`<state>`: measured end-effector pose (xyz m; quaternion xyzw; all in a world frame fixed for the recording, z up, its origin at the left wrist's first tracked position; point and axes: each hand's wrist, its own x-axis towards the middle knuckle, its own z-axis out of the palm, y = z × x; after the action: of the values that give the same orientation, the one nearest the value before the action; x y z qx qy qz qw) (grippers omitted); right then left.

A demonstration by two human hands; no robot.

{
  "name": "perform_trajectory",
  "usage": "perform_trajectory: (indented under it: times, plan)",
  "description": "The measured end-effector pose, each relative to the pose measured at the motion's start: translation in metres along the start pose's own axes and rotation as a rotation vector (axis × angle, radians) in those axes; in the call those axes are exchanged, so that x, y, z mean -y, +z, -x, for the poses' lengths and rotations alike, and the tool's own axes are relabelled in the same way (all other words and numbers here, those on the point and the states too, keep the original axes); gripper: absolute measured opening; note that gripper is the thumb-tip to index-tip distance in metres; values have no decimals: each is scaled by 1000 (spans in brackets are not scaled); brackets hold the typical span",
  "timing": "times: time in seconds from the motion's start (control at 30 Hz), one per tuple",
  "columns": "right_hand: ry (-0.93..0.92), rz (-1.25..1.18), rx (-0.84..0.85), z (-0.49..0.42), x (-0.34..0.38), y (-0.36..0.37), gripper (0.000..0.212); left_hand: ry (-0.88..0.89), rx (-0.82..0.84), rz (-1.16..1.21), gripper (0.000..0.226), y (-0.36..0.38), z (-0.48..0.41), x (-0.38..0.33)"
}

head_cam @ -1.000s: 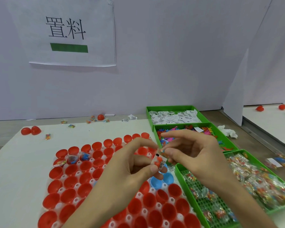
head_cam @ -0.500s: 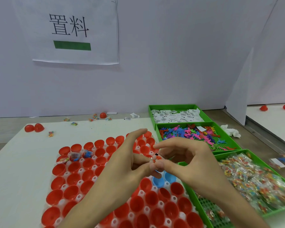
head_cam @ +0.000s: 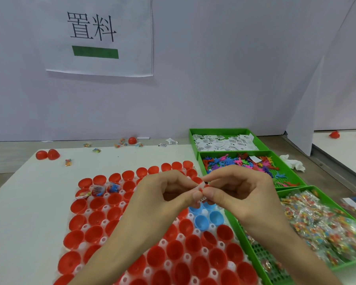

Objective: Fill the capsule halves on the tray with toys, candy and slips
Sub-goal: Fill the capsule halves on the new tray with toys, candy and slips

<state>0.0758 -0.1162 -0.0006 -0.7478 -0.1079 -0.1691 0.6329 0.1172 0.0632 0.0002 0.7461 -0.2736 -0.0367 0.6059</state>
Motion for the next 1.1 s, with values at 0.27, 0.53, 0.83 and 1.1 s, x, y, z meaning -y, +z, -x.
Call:
perform_trajectory:
  times: [0.27, 0.53, 0.83, 1.1]
  plan:
    - [134, 17, -25, -5, -5, 7, 32, 7, -75, -110, 6, -8, -1, 2]
    - [17, 211, 42, -51, 7, 42, 27, -7, 34, -399, 22, -78, -18, 13]
    - [-32, 504, 267, -102, -40, 114, 29, -224, -18, -751, 55, -119, -18, 56]
    - [-67, 724, 325, -103, -59, 133, 31, -242, 5, -711, 56, -121, -20, 64]
